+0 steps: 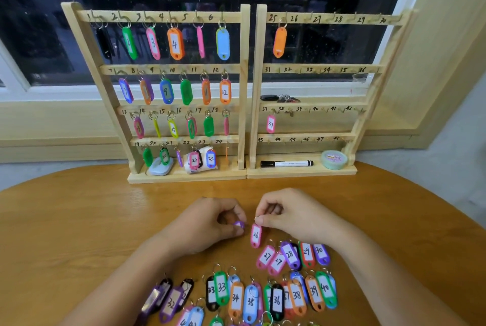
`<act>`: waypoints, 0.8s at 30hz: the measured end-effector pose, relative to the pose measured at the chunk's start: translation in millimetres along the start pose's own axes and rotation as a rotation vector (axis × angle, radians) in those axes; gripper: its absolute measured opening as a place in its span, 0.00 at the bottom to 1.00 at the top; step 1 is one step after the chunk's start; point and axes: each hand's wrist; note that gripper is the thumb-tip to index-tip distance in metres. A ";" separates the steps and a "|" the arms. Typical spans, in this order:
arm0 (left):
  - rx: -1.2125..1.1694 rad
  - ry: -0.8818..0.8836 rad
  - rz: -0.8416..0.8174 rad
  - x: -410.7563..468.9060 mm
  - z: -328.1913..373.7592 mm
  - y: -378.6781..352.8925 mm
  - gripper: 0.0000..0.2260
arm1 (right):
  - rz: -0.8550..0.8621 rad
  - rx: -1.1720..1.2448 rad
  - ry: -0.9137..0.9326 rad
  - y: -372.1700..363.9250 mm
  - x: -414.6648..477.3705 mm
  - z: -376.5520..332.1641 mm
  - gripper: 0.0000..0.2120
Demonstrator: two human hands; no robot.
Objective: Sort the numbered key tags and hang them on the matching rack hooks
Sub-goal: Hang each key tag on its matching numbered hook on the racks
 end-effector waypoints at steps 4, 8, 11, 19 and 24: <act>-0.089 0.013 0.069 -0.3 9.3 9.4 0.03 | 0.114 0.027 0.005 23.0 -4.8 -1.4 0.04; -0.130 0.005 0.127 0.7 28.5 19.0 0.03 | 0.281 0.026 -0.004 58.8 -6.1 -6.3 0.05; -0.133 -0.038 0.156 6.8 50.1 29.6 0.03 | 0.382 -0.022 0.010 96.7 -5.6 -16.9 0.04; -0.093 -0.236 0.350 37.5 125.5 62.0 0.05 | 0.726 -0.179 0.018 205.1 11.1 -40.2 0.05; -0.109 -0.318 0.414 57.7 164.7 78.9 0.04 | 0.904 -0.184 -0.015 251.8 27.1 -47.1 0.07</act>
Point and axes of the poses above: each hand's wrist, its own x-axis towards the middle knuckle, its own y-axis out of the back of the hand, z = x × y, and after that the axes turned 15 degrees about -x, right-handed
